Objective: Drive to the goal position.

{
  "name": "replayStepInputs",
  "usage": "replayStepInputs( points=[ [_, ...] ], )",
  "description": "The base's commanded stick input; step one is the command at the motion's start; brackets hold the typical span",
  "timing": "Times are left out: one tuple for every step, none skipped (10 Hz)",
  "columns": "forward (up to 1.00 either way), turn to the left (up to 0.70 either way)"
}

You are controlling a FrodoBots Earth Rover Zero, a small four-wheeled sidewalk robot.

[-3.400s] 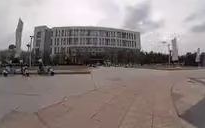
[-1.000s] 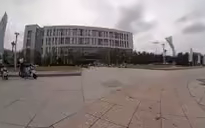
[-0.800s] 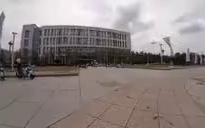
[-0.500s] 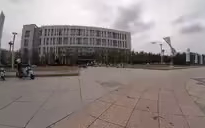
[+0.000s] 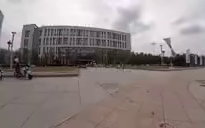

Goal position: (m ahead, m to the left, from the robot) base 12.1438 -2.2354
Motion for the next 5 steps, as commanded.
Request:
replayStepInputs(
  points=[
    [0.60,0.00],
    [0.60,0.00],
    [0.60,0.00],
    [0.60,0.00],
    [0.60,0.00]
  ],
)
